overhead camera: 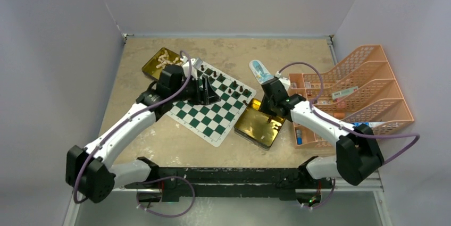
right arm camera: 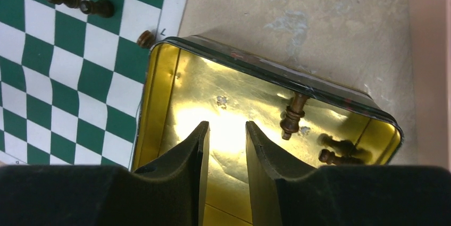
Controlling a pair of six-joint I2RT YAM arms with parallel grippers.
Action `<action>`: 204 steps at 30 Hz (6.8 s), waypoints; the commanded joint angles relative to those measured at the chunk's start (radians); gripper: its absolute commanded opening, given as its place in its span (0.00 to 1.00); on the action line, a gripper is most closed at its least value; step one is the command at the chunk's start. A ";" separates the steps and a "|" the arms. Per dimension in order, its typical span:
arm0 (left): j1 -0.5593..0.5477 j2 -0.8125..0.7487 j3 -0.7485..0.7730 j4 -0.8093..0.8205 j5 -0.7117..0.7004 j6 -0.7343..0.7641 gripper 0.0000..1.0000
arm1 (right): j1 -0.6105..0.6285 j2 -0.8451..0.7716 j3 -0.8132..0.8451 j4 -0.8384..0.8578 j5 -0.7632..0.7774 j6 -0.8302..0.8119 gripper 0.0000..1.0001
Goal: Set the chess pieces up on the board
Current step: Pick up the chess piece from the storage box, then place the chess piece on the chessboard.
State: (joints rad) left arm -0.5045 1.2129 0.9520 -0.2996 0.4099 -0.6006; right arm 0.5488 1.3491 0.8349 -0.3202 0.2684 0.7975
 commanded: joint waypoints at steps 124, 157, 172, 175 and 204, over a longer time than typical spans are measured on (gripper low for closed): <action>-0.174 -0.112 -0.154 0.604 0.328 0.877 0.00 | 0.180 -0.385 -0.021 0.674 -0.480 -0.326 0.32; -0.174 -0.139 -0.149 0.529 0.073 0.773 0.65 | 0.180 -0.336 0.119 0.464 -0.245 -0.370 0.04; -0.173 -0.299 -0.174 0.239 -0.125 0.858 0.72 | 0.177 0.167 0.560 0.208 -0.052 -0.584 0.05; -0.172 -0.342 -0.175 0.170 -0.101 0.882 0.73 | 0.176 0.278 0.649 0.165 -0.015 -0.608 0.05; -0.173 -0.647 -0.299 0.213 -0.288 0.965 0.77 | 0.091 0.764 0.942 0.085 0.048 -0.733 0.09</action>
State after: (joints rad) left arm -0.6765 0.5613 0.6521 -0.1276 0.1078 0.3599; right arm 0.6579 2.1609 1.7794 -0.2852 0.3546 0.0689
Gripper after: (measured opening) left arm 0.770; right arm 0.128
